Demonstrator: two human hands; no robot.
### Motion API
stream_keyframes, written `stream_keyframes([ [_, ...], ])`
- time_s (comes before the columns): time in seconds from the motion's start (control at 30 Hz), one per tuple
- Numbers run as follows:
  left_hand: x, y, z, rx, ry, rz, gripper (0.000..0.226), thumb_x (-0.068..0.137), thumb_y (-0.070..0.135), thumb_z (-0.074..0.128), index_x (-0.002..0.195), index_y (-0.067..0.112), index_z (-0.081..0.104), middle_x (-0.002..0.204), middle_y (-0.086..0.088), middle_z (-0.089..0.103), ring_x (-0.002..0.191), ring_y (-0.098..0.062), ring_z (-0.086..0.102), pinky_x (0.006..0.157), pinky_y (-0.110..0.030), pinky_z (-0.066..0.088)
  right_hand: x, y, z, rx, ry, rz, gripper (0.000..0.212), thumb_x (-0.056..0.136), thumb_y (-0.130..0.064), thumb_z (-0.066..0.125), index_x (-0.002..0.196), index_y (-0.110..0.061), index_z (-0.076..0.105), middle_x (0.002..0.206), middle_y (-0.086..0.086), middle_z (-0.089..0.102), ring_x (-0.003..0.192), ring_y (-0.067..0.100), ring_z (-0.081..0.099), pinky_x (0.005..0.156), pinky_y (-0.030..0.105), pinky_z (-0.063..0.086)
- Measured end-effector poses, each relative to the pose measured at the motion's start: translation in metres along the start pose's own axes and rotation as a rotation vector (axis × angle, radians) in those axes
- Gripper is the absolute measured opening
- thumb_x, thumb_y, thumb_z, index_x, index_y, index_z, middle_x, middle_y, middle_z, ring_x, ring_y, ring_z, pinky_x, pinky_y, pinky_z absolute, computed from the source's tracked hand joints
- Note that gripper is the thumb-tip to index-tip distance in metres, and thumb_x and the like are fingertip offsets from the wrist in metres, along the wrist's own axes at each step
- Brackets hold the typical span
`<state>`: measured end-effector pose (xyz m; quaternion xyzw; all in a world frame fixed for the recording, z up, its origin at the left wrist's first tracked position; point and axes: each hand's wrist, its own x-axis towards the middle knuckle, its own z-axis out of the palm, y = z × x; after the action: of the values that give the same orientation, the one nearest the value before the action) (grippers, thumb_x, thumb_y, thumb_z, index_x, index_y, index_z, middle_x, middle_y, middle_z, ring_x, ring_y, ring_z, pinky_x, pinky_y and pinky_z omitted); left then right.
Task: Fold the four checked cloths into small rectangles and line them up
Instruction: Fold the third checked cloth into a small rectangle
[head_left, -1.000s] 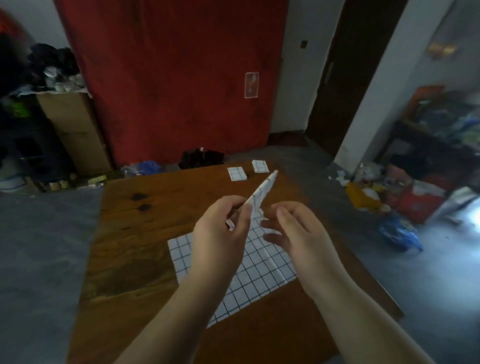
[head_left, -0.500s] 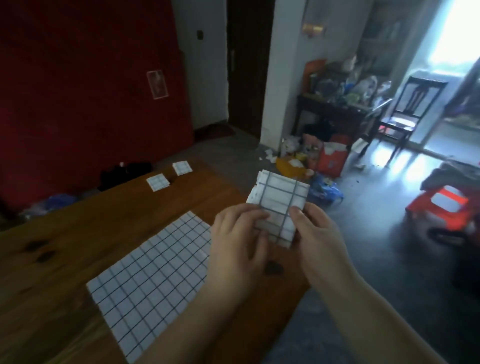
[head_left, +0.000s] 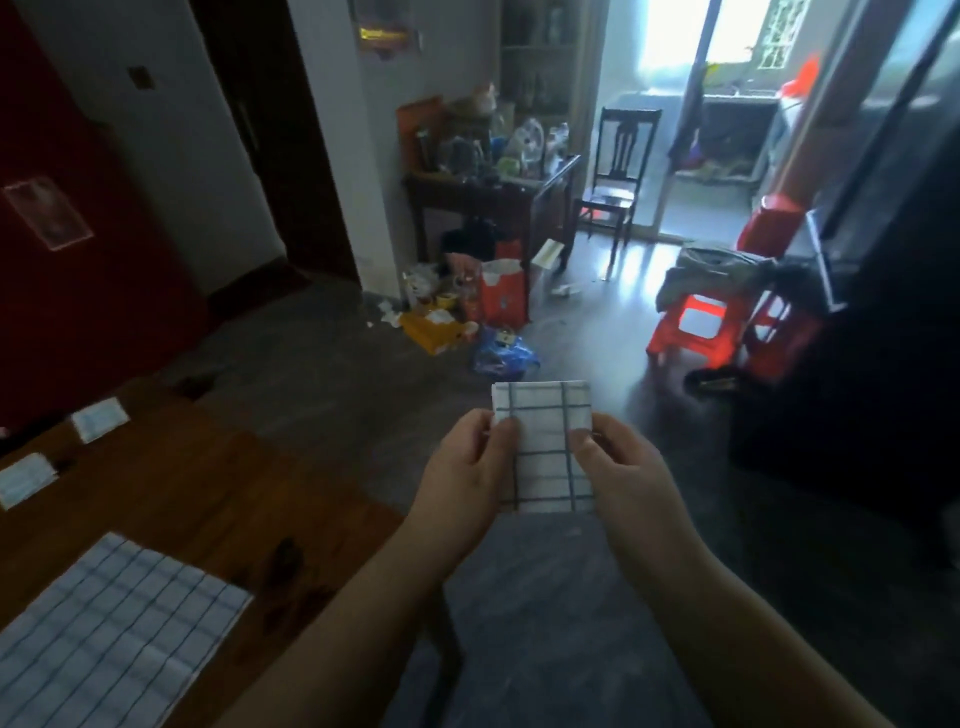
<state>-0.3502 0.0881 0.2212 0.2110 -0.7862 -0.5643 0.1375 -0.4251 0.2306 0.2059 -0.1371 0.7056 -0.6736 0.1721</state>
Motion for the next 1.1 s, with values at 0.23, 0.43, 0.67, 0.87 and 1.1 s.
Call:
stream_keyframes([
  [0.23,0.088,0.022,0.133,-0.25,-0.103,-0.112,0.026,0.103,0.037,0.054,0.109,0.015,0.066,0.1,-0.006,0.074,0.091,-0.021,0.072,0.073,-0.035,0.063,0.068,0.011,-0.126,0.065,0.082,0.074,0.019,0.104,-0.017,0.054,0.114,-0.02,0.071,0.102,0.003,0.078,0.095,0.02,0.076,0.078,0.035,0.063],
  [0.43,0.152,0.018,0.191,-0.263,-0.089,-0.037,0.022,0.103,0.034,0.056,0.097,0.015,0.067,0.08,0.004,0.071,0.07,-0.005,0.066,0.061,-0.023,0.055,0.13,0.025,-0.183,0.031,0.14,0.177,0.015,0.103,-0.018,0.057,0.112,-0.016,0.07,0.1,0.004,0.077,0.095,0.022,0.075,0.081,0.039,0.064],
  [0.67,0.256,0.011,0.221,-0.289,-0.106,-0.017,0.029,0.101,0.038,0.056,0.096,0.012,0.069,0.085,-0.01,0.072,0.072,-0.014,0.067,0.06,-0.03,0.055,0.235,0.036,-0.204,0.001,0.175,0.209,0.013,0.102,-0.014,0.06,0.104,-0.007,0.069,0.1,0.021,0.074,0.091,0.035,0.073,0.081,0.047,0.061],
  [0.87,0.39,0.007,0.213,-0.311,-0.255,-0.122,0.018,0.105,0.026,0.051,0.111,0.015,0.064,0.101,-0.007,0.073,0.089,-0.019,0.072,0.067,-0.03,0.06,0.371,0.031,-0.195,-0.073,0.224,0.141,0.012,0.102,-0.015,0.061,0.101,-0.009,0.07,0.096,0.018,0.075,0.094,0.038,0.071,0.081,0.053,0.06],
  [1.1,0.531,0.013,0.141,-0.376,-0.191,-0.22,0.021,0.103,0.02,0.056,0.118,0.006,0.062,0.107,-0.013,0.073,0.083,-0.017,0.073,0.061,-0.029,0.06,0.532,0.014,-0.133,-0.084,0.127,0.087,0.011,0.102,-0.014,0.061,0.1,-0.009,0.07,0.093,0.014,0.075,0.084,0.026,0.071,0.076,0.041,0.06],
])
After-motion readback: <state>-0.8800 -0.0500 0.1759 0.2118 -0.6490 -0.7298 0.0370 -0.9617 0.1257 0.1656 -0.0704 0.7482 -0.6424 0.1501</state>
